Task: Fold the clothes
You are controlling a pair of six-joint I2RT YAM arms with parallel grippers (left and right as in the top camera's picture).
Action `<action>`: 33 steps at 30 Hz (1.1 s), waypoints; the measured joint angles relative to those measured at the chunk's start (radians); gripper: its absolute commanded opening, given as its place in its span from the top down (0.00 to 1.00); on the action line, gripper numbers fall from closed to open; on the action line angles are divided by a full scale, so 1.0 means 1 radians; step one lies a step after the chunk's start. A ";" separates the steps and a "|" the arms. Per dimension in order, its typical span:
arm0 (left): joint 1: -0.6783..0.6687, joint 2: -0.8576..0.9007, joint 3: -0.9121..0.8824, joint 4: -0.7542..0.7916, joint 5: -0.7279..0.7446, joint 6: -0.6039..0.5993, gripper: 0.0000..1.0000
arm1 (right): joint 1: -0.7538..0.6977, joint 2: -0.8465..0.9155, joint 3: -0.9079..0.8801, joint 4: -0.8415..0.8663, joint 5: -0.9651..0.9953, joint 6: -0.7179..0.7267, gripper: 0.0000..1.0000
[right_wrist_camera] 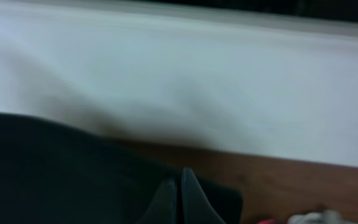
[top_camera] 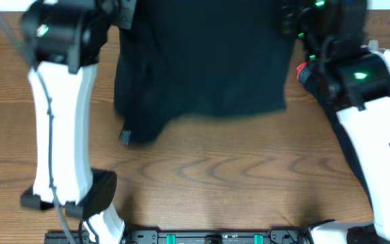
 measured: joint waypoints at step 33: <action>0.001 -0.200 -0.116 -0.388 0.011 0.005 0.60 | 0.047 0.047 0.096 -0.688 -0.200 -0.087 0.56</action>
